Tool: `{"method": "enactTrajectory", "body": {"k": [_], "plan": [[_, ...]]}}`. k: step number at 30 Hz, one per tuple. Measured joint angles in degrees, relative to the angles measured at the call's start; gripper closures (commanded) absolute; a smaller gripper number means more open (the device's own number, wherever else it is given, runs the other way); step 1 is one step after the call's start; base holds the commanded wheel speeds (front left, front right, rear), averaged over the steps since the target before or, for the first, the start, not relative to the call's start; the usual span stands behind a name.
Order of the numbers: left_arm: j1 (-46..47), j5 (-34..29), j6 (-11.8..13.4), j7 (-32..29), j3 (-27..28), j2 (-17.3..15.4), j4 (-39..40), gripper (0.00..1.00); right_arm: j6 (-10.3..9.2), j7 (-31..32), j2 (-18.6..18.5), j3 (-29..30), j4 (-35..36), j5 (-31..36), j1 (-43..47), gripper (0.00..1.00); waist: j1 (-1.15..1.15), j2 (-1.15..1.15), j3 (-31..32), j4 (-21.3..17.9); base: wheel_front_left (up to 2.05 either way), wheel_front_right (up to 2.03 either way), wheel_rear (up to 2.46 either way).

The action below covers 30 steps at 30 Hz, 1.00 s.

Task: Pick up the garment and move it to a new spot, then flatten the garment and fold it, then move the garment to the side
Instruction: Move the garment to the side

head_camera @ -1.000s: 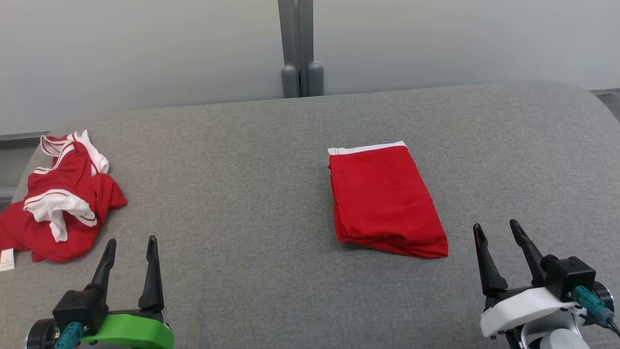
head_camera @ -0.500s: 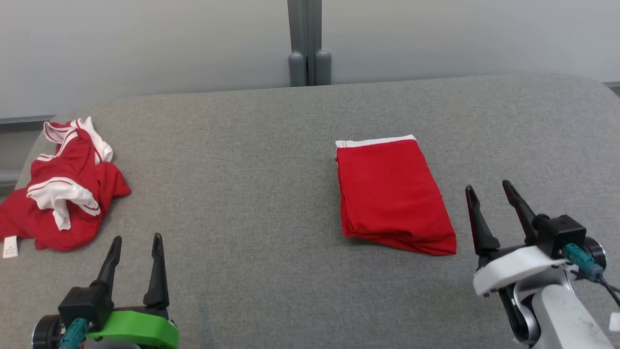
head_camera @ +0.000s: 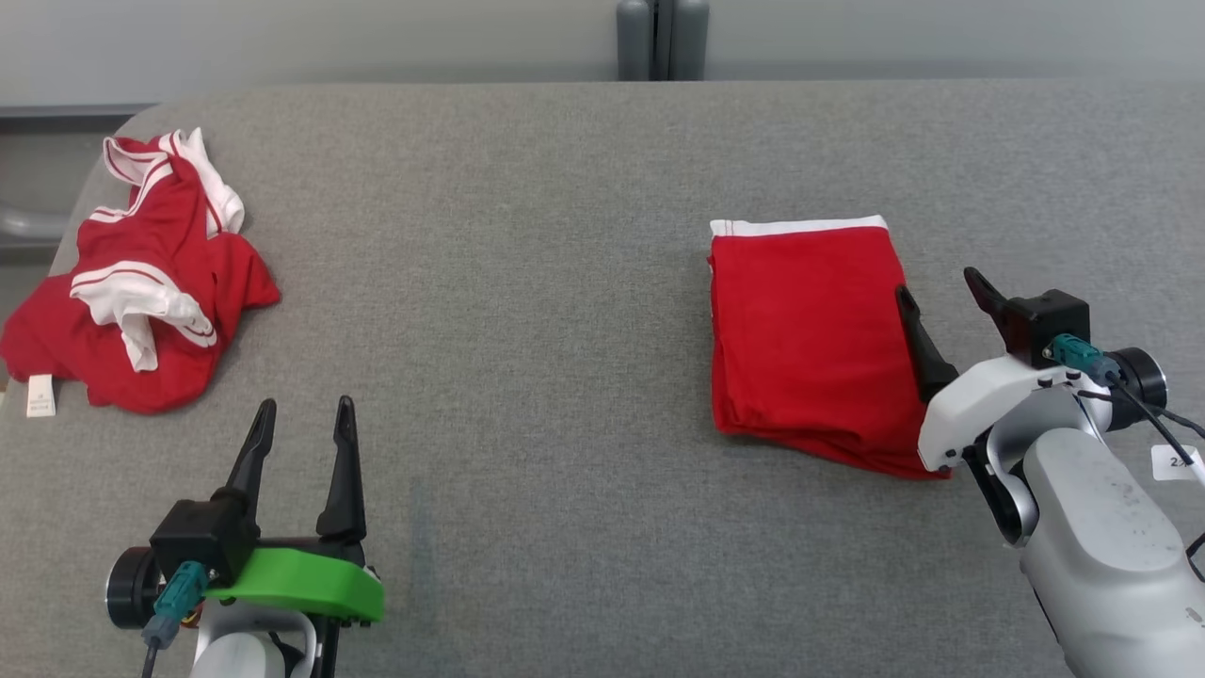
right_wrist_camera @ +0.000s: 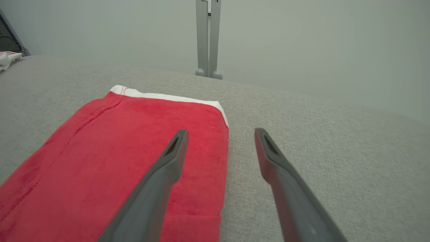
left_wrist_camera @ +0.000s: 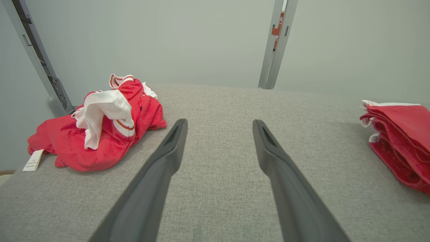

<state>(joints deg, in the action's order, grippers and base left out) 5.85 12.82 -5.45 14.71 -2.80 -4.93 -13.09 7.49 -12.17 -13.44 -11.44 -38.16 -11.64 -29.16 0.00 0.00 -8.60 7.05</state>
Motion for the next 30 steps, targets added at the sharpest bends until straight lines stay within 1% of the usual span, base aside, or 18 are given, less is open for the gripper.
{"method": "enactTrajectory", "body": {"k": [6, 11, 12, 13, 14, 15, 19, 23, 26, 30], "plan": [[2.48, -0.01, -0.07, 0.11, -0.86, 0.43, -1.04, 0.0, 0.0, -0.29, 0.24, -1.07, -10.2, -2.14, -3.11, 0.0, 0.0, 0.0, -3.16, 1.84, 0.0, 0.0, 0.0], [3.43, -0.01, -0.1, 0.25, -0.87, 0.6, -1.47, 0.0, 0.0, -1.1, 1.92, -1.64, -16.4, -5.02, -4.11, 0.0, 0.0, 0.0, -5.1, 2.74, 0.0, 0.0, 0.0], [3.49, -0.01, -0.1, 0.25, -0.87, 0.69, -1.49, 0.0, 0.0, -1.14, 2.26, -1.78, -17.12, -5.57, -4.52, 0.12, 0.0, 0.0, -5.32, 2.77, 0.0, 0.0, 0.0], [3.59, -0.02, -0.1, 0.25, -0.86, 0.76, -1.54, 0.0, -0.01, -1.33, 2.68, -1.98, -17.94, -6.27, -5.05, 0.64, 0.0, 0.0, -5.54, 2.76, 0.0, 0.0, 0.0], [3.69, -0.02, -0.11, 0.25, -0.86, 0.78, -1.56, 0.0, 0.0, -1.49, 2.8, -2.29, -18.63, -6.61, -5.57, 0.91, 0.0, 0.0, -5.7, 2.71, 0.0, 0.0, 0.0], [3.83, -0.03, -0.13, 0.25, -0.85, 0.82, -1.58, 0.0, 0.0, -1.62, 2.93, -2.66, -19.09, -7.04, -6.09, 1.0, 0.0, 0.0, -5.79, 2.62, 0.0, 0.0, 0.0], [4.41, -0.12, -0.16, 0.25, -0.81, 1.05, -1.49, 0.0, 0.08, -2.04, 3.03, -4.6, -20.19, -8.32, -7.49, 1.0, 0.0, 0.0, -5.77, 2.3, 0.0, 0.0, 0.0], [4.55, -0.3, -0.19, 0.26, -0.58, 1.19, -0.58, 0.0, 0.11, -2.07, 0.92, -8.02, -20.25, -8.32, -10.03, 1.0, 0.0, 0.0, -6.33, 1.78, 0.0, 0.0, 0.0], [5.36, -1.0, -0.41, 0.26, -0.75, 1.34, 0.49, 0.0, 0.08, -1.68, -1.18, -11.14, -19.62, -8.31, -13.11, 1.0, 0.0, 0.0, -7.57, 1.19, 0.0, 0.0, 0.0], [7.4, -1.72, -0.59, 0.35, -0.93, 1.44, 2.34, 0.0, 0.07, 0.02, -5.95, -15.44, -17.93, -8.42, -18.21, 1.0, 0.0, 0.0, -10.35, 0.1, 0.0, 0.0, 0.0]]}}
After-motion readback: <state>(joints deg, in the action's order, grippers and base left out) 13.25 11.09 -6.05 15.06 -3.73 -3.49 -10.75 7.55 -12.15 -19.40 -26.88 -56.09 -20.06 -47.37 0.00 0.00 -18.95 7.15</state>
